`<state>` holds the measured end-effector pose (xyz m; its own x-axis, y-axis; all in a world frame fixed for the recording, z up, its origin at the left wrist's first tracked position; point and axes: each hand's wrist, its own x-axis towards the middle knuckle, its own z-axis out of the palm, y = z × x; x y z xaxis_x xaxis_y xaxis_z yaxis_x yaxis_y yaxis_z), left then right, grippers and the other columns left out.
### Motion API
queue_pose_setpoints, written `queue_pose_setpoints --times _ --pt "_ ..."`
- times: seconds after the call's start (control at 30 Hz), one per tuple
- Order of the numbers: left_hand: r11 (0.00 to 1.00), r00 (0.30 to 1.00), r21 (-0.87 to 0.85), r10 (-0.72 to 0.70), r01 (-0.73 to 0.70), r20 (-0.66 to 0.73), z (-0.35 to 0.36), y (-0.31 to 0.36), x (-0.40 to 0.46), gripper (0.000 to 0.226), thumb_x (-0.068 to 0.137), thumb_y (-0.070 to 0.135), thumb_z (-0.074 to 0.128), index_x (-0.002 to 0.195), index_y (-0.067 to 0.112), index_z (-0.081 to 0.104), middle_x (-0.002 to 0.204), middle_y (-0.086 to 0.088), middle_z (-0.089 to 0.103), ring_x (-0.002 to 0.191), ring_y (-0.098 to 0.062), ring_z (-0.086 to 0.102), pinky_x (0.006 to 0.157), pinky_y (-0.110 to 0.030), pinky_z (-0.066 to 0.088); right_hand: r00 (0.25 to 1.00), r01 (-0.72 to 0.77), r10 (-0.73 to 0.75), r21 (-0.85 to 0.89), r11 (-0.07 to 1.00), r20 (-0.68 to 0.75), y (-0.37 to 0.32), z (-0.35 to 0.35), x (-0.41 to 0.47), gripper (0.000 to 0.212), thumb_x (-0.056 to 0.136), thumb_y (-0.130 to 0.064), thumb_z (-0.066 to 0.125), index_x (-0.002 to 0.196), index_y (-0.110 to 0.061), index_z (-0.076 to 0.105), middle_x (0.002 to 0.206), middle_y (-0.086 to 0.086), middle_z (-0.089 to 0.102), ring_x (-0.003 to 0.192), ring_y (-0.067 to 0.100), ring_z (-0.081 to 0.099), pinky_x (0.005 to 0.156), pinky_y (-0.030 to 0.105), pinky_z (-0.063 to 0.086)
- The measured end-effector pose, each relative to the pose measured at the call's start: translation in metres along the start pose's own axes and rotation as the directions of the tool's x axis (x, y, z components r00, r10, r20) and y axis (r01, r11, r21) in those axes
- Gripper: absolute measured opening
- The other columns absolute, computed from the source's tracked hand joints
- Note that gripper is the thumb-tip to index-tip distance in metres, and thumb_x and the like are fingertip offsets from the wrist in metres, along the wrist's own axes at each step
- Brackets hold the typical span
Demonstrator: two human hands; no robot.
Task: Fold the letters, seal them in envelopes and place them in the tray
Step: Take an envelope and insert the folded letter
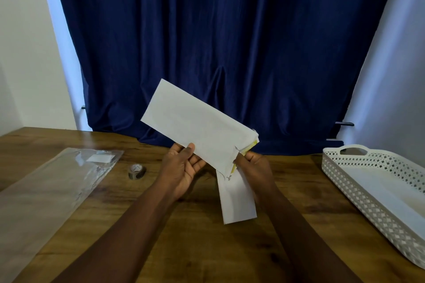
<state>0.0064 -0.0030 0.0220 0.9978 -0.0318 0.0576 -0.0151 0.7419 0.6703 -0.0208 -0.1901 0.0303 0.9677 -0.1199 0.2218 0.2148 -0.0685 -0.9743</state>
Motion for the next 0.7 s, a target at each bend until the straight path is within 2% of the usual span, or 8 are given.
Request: queue_pose_setpoints --times 0.2,0.27,0.37,0.47,0.57,0.6,0.63,0.7 --pt "0.998 0.999 0.037 -0.047 0.046 0.008 0.001 -0.008 -0.003 0.032 0.102 0.003 0.054 0.131 0.014 0.058 0.125 -0.013 0.073 0.110 -0.028 0.073 0.078 -0.043 0.064 0.995 0.060 -0.060 -0.014 0.998 -0.084 0.007 0.000 0.002 0.019 0.092 -0.022 0.071 0.074 -0.018 0.071 0.068 -0.012 0.075 0.061 0.001 0.070 0.048 0.010 0.046" --pt "0.996 0.998 0.057 -0.062 0.064 -0.030 0.001 -0.010 -0.002 0.031 0.103 0.003 0.053 0.132 0.014 0.058 0.124 -0.013 0.073 0.110 -0.029 0.073 0.079 -0.045 0.064 0.989 0.108 -0.113 -0.057 0.993 -0.099 0.009 -0.001 0.003 0.014 0.093 -0.014 0.069 0.079 -0.015 0.072 0.071 -0.008 0.075 0.065 0.003 0.071 0.051 0.013 0.049" --pt "0.987 0.990 0.097 -0.118 0.125 -0.076 0.002 -0.008 -0.003 0.033 0.102 0.014 0.059 0.135 0.012 0.057 0.126 -0.015 0.072 0.111 -0.032 0.073 0.081 -0.051 0.063 0.971 0.198 -0.221 -0.212 0.957 -0.089 0.013 0.001 0.002 0.017 0.093 -0.015 0.068 0.077 -0.009 0.068 0.070 0.004 0.070 0.062 0.007 0.066 0.057 0.026 0.049" --pt "0.940 0.957 0.178 -0.285 0.291 -0.060 0.003 -0.005 -0.008 0.061 0.087 0.053 0.073 0.134 0.016 0.061 0.123 -0.015 0.074 0.108 -0.035 0.073 0.087 -0.057 0.060 0.873 0.452 -0.487 -0.438 0.777 0.038 0.013 0.005 -0.006 0.028 0.090 -0.019 0.068 0.066 -0.027 0.057 0.064 -0.002 0.060 0.061 0.011 0.060 0.053 0.022 0.042" --pt "0.897 0.920 0.218 -0.391 0.385 -0.015 0.005 -0.007 -0.010 0.094 0.063 0.078 0.078 0.129 0.013 0.063 0.116 -0.019 0.075 0.104 -0.039 0.074 0.081 -0.057 0.061 0.759 0.599 -0.602 -0.626 0.499 0.247 0.011 0.011 -0.015 0.011 0.088 -0.026 0.069 0.079 -0.026 0.064 0.071 -0.012 0.054 0.055 0.001 0.049 0.047 0.011 0.033" --pt "0.899 0.917 0.191 -0.398 0.395 -0.022 0.006 -0.008 -0.010 0.093 0.060 0.078 0.080 0.124 0.013 0.064 0.110 -0.019 0.077 0.102 -0.040 0.074 0.074 -0.056 0.062 0.733 0.627 -0.614 -0.640 0.444 0.293 0.011 0.013 -0.017 0.003 0.087 -0.026 0.070 0.085 -0.024 0.069 0.074 -0.011 0.056 0.056 0.001 0.046 0.050 0.011 0.031" --pt "0.904 0.919 0.169 -0.394 0.393 -0.028 0.007 -0.008 -0.009 0.085 0.061 0.076 0.081 0.117 0.014 0.066 0.107 -0.018 0.078 0.101 -0.039 0.073 0.070 -0.053 0.062 0.717 0.644 -0.621 -0.644 0.414 0.317 0.010 0.015 -0.018 0.007 0.085 -0.027 0.070 0.092 -0.024 0.072 0.078 -0.008 0.061 0.060 0.001 0.044 0.052 0.014 0.031" --pt "0.918 0.931 0.158 -0.364 0.363 -0.022 0.007 -0.009 -0.007 0.062 0.070 0.069 0.079 0.106 0.020 0.069 0.113 -0.006 0.073 0.111 -0.031 0.065 0.078 -0.049 0.062 0.705 0.659 -0.618 -0.643 0.390 0.348 0.010 0.018 -0.022 0.020 0.085 -0.032 0.066 0.103 -0.028 0.074 0.085 -0.006 0.068 0.067 0.003 0.048 0.054 0.015 0.033"
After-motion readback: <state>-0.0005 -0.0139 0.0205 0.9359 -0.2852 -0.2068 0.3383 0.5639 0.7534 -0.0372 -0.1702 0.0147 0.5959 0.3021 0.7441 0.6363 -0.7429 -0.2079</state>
